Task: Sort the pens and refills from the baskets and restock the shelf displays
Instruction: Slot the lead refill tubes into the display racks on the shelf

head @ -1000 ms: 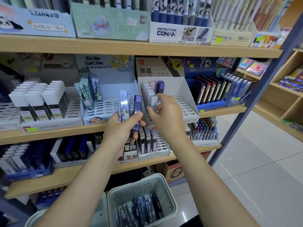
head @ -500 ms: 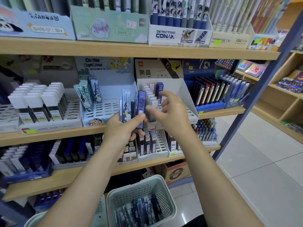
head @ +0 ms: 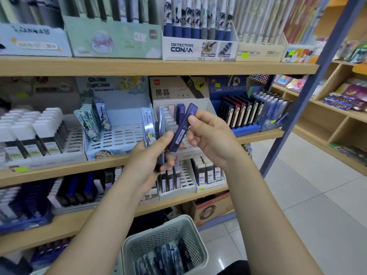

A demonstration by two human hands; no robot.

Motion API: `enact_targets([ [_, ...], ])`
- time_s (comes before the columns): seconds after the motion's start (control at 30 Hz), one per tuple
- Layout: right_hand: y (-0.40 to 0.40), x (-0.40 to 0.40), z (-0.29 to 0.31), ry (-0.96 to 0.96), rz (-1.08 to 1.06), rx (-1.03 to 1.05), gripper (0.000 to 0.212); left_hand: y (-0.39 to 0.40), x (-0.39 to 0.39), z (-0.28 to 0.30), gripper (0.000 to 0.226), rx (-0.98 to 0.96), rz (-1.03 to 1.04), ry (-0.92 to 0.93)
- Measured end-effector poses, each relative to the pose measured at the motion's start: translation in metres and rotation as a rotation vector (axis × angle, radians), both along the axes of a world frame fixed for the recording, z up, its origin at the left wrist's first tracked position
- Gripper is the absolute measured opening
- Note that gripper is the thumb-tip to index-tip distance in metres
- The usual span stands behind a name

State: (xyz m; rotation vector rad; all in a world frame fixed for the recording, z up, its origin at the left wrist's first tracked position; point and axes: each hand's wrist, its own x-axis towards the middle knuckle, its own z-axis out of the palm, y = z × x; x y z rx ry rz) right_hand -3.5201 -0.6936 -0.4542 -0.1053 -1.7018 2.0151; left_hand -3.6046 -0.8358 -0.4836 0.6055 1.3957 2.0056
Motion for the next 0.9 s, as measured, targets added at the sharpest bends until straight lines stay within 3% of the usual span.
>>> enact_targets([
  [0.17, 0.002, 0.003, -0.005, -0.012, 0.011, -0.07, 0.029, 0.005, 0.008, 0.001, 0.029, 0.051, -0.015, -0.051],
  [0.27, -0.002, 0.002, -0.006, -0.038, -0.032, -0.067, 0.035, 0.006, 0.011, 0.003, 0.011, 0.01, 0.064, -0.022],
  [0.4, -0.007, 0.003, -0.002, -0.097, -0.097, 0.113, 0.011, 0.007, 0.017, 0.007, 0.01, -0.067, 0.218, 0.084],
  [0.5, -0.02, -0.001, -0.002, -0.167, -0.205, 0.248, 0.016, 0.012, 0.024, 0.007, 0.012, -0.087, 0.272, 0.067],
  [0.6, -0.055, -0.019, -0.018, -0.143, -0.498, 0.34, 0.023, 0.024, 0.029, -0.005, 0.009, -0.112, 0.469, 0.078],
  [0.67, -0.075, -0.03, -0.03, -0.074, -0.636, 0.201, 0.025, 0.027, 0.031, -0.01, 0.008, -0.078, 0.566, 0.033],
  [0.77, -0.086, -0.039, -0.032, -0.005, -0.634, -0.025, 0.027, 0.022, 0.031, -0.009, 0.015, -0.017, 0.577, 0.002],
  [0.9, -0.083, -0.042, -0.031, -0.078, -0.573, 0.121, 0.03, 0.006, 0.021, -0.01, 0.014, -0.124, 0.492, 0.159],
])
